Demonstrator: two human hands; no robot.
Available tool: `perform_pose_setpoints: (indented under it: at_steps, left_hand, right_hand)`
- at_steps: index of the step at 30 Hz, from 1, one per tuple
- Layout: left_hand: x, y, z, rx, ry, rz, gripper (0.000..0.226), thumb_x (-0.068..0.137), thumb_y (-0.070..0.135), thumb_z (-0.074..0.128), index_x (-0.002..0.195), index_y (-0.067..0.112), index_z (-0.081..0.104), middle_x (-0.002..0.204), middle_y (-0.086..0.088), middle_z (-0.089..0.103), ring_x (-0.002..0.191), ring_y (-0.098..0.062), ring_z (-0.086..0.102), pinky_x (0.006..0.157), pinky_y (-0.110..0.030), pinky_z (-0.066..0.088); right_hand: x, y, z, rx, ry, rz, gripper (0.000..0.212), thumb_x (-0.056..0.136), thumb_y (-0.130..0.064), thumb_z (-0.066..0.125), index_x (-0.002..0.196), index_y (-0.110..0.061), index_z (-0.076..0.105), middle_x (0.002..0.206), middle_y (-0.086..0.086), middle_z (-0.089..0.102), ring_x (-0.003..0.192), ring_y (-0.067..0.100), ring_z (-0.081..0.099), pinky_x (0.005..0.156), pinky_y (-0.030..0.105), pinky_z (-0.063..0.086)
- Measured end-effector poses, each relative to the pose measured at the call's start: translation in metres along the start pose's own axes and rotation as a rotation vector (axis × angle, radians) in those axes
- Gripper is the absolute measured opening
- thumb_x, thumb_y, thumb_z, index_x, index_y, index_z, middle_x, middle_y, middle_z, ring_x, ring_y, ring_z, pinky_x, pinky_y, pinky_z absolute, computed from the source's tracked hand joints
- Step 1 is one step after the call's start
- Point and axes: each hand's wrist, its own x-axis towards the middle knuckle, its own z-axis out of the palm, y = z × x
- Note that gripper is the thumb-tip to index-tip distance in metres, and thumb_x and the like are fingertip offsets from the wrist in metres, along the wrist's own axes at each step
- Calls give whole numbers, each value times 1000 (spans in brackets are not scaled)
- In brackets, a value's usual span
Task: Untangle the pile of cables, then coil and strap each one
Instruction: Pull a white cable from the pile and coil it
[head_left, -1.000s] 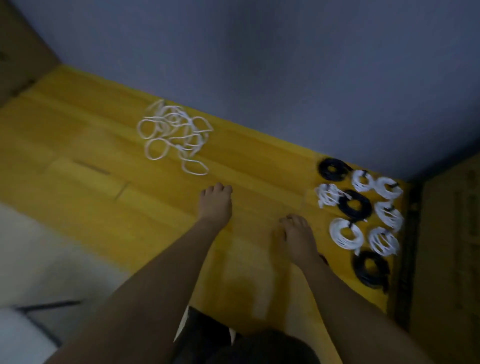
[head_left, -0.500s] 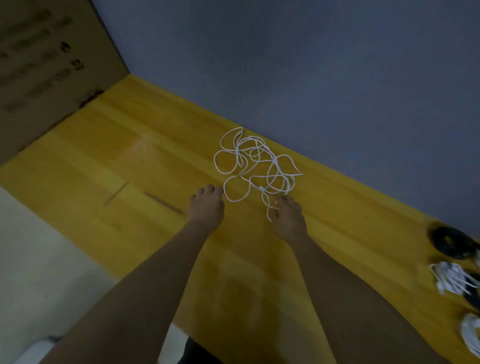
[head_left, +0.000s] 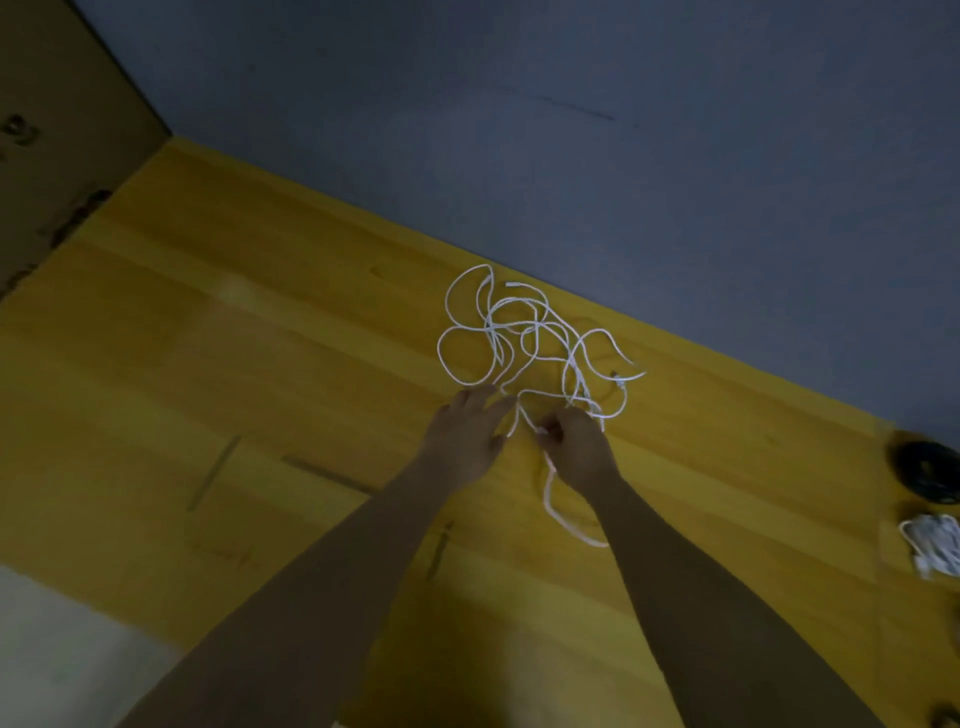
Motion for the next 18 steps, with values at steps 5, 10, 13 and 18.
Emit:
perform_pose_setpoints:
  at_steps: [5, 10, 13, 18]
  left_hand:
    - [-17, 4, -4, -29, 72, -29, 35, 98, 43, 43, 123, 21, 55, 141, 0, 40, 129, -24, 37, 94, -38, 42]
    - [-39, -9, -36, -51, 163, -111, 30, 99, 30, 47, 125, 20, 58, 146, -3, 38, 134, -25, 35, 103, -39, 37]
    - [-55, 11, -72, -395, 306, 116, 35, 93, 24, 61, 127, 14, 61, 137, -10, 51, 127, -24, 46, 104, -31, 36]
    - [-78, 54, -129, -583, 283, 301, 13, 91, 18, 63, 97, 10, 70, 89, -4, 68, 80, -16, 61, 73, -33, 48]
  right_hand:
    - [-33, -34, -8, 294, 137, -57, 15, 79, -11, 75, 87, -7, 62, 71, 2, 58, 67, 20, 56, 65, 29, 41]
    - [-58, -63, -50, 883, 395, 38, 11, 82, -4, 71, 90, -4, 63, 71, 10, 64, 68, 20, 61, 72, 39, 51]
    - [-71, -82, -81, 1032, 374, -18, 14, 83, -5, 70, 93, -9, 61, 68, 3, 68, 64, 13, 64, 72, 34, 55]
    - [-94, -130, -120, 1095, 331, -217, 16, 84, 2, 66, 89, -8, 55, 58, -1, 63, 52, 11, 62, 58, 22, 53]
